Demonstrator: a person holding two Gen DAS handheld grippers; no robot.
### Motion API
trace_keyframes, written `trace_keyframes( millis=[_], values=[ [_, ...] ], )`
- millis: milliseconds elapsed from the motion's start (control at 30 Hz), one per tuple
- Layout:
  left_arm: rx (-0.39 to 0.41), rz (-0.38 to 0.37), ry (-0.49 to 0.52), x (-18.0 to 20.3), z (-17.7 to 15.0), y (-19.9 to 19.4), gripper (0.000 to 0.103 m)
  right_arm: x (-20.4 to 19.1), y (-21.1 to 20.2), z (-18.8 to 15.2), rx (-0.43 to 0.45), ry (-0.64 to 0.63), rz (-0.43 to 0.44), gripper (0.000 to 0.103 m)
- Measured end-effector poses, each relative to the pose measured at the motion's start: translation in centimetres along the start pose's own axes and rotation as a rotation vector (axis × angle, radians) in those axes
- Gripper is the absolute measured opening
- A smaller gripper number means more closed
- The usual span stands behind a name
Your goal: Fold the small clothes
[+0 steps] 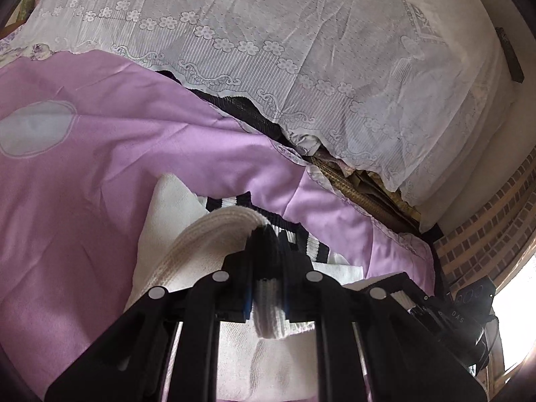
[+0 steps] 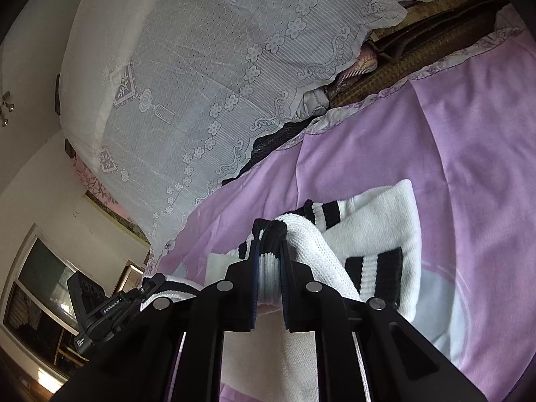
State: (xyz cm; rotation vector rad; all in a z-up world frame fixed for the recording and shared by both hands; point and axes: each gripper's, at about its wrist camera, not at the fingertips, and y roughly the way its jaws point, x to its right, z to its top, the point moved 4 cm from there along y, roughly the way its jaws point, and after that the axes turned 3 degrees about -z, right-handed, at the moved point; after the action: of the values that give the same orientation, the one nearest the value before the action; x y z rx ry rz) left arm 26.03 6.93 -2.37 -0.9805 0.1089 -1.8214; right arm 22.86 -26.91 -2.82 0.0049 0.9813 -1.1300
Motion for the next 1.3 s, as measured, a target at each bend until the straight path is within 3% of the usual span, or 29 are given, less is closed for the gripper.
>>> trace_keyframes(
  millis=[200, 400, 733, 800, 867, 900, 1000, 1067, 1133, 1300],
  values=[
    [-0.020, 0.097, 0.028, -1.5, 2.0, 2.8, 0.011, -0.6, 4.2, 2.5, 0.019, -0.040, -0.046, 0.012],
    [-0.028, 0.152, 0.060, -2.9, 2.7, 5.3, 0.012, 0.3, 8.0, 3.0, 0.013, -0.067, -0.108, 0.012],
    [-0.070, 0.124, -0.018, -6.0, 1.7, 8.5, 0.013, 3.5, 10.3, 2.2, -0.029, -0.032, -0.164, 0.013],
    [-0.067, 0.128, -0.014, -6.0, 1.7, 8.5, 0.015, 3.5, 10.1, 2.2, -0.017, -0.039, -0.180, 0.021],
    [-0.066, 0.157, 0.013, -5.7, 1.4, 8.4, 0.016, 3.6, 9.5, 2.4, 0.009, -0.044, -0.201, 0.040],
    [-0.063, 0.175, 0.029, -5.4, 1.3, 8.2, 0.016, 3.7, 9.2, 2.5, 0.018, -0.042, -0.201, 0.041],
    [-0.046, 0.212, 0.073, -4.7, 1.2, 7.7, 0.028, 3.5, 7.8, 2.7, 0.046, -0.049, -0.204, 0.041],
    [-0.024, 0.225, 0.090, -4.3, 1.4, 7.1, 0.049, 2.9, 6.9, 2.9, 0.069, -0.072, -0.210, 0.041],
    [0.011, 0.242, 0.110, -3.8, 1.8, 6.1, 0.059, 2.0, 6.3, 2.9, 0.087, -0.108, -0.210, 0.041],
    [0.064, 0.206, 0.137, -2.5, 2.5, 3.9, 0.062, -0.7, 5.9, 2.4, 0.094, -0.204, -0.199, 0.039]
  ],
)
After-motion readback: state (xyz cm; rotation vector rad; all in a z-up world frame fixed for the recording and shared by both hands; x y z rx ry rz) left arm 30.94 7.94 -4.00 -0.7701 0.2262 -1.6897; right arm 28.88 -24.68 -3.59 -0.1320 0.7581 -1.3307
